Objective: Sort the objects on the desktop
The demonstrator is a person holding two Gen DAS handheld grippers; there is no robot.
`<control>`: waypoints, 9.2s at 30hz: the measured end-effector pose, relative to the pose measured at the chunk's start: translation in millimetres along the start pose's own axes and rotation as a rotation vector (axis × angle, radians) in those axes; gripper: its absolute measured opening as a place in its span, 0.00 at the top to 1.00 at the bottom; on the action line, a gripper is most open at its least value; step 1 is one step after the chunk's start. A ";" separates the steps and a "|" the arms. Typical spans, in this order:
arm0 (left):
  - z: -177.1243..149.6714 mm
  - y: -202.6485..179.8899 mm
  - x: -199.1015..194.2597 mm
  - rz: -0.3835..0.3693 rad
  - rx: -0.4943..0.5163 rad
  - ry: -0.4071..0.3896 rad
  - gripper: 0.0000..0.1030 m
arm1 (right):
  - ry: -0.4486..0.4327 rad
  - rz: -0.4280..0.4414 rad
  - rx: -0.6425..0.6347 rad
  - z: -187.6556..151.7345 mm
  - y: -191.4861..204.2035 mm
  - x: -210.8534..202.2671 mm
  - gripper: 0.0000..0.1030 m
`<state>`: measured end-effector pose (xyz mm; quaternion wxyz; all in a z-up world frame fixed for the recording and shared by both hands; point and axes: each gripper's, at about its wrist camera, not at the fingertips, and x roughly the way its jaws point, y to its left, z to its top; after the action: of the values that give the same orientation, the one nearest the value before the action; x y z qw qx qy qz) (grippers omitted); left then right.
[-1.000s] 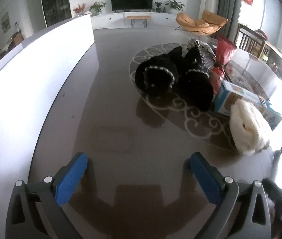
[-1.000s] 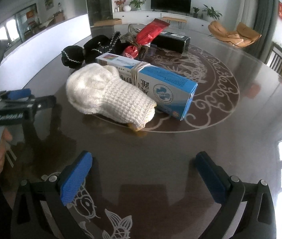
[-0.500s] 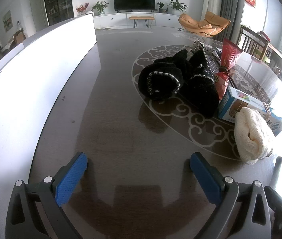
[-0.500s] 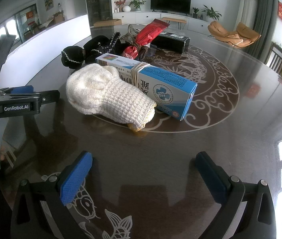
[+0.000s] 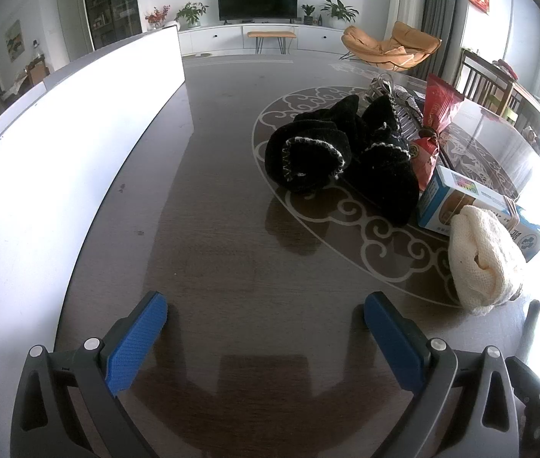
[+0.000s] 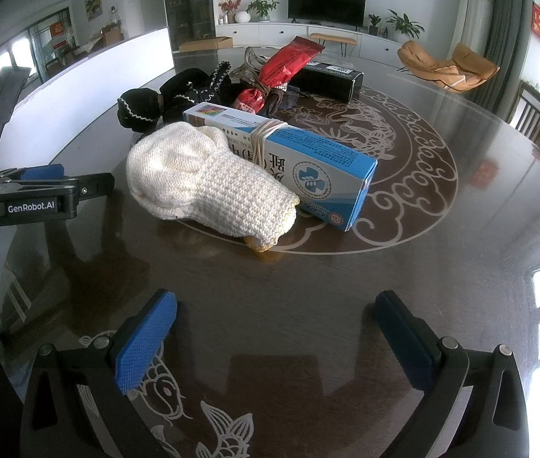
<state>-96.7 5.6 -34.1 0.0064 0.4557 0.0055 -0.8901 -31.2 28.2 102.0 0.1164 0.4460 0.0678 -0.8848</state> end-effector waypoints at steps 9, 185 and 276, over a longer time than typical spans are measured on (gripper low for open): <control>-0.4 0.1 -0.5 0.000 0.000 0.000 0.00 | -0.002 -0.011 0.013 -3.5 -0.7 -5.1 0.00; -87.6 30.9 -76.2 -0.158 -0.102 -0.108 0.00 | 0.065 0.038 -0.493 85.8 -12.9 3.1 0.00; 5.1 287.4 -141.8 0.195 -0.330 -0.073 0.46 | 0.024 0.584 -0.245 237.4 330.9 -10.4 0.59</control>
<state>-13.3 -280.9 82.8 0.1672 0.4144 0.1069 -0.8882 -120.6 -342.3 245.8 0.4175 0.4396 0.0442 -0.7940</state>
